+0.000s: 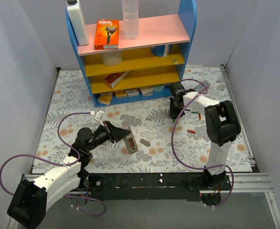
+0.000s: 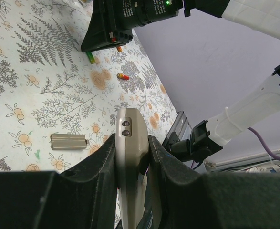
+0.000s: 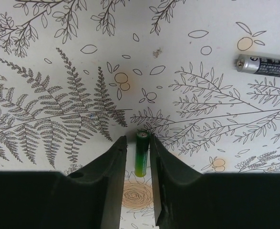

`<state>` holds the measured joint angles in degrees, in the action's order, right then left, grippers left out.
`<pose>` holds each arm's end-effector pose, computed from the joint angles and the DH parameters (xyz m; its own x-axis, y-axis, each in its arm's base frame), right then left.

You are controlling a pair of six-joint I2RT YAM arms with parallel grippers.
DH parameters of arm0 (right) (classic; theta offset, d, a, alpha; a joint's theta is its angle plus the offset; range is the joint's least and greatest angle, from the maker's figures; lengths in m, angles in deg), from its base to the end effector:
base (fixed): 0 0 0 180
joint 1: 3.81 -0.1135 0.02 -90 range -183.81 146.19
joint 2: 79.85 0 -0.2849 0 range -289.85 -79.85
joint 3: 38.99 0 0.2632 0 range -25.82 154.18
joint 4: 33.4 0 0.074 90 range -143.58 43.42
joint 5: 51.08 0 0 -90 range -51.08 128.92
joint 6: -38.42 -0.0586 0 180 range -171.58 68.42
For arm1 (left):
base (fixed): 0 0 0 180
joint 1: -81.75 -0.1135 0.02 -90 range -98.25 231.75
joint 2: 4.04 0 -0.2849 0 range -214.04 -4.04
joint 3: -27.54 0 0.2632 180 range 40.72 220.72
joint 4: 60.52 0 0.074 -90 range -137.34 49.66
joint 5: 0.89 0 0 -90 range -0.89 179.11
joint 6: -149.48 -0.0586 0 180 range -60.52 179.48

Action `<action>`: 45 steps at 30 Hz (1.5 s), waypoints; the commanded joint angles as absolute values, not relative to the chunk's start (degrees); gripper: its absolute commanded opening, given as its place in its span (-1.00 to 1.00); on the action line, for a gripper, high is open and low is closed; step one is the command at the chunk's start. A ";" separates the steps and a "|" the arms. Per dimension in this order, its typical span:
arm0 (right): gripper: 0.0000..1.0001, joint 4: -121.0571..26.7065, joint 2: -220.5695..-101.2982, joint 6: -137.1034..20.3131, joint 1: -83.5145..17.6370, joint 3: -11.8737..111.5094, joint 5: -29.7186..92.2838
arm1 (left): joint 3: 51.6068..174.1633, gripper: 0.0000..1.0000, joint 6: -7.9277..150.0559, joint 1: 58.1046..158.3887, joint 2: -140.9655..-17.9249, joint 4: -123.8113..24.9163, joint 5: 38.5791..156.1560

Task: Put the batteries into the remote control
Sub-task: Pick up the battery from the center of the board, then load the battery into the remote control.

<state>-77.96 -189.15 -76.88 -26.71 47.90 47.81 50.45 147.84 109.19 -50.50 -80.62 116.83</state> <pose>0.3804 0.1508 0.1607 -0.9069 0.0752 -0.4145 0.0651 0.9971 0.0386 0.1567 -0.1121 0.2073 -0.8212 -0.5706 -0.0006 -0.0299 0.0441 -0.9986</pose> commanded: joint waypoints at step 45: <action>-0.97 -30.15 -139.27 -63.62 -53.20 22.79 29.61 | 65.85 -1.00 157.57 108.82 -65.03 -86.11 113.19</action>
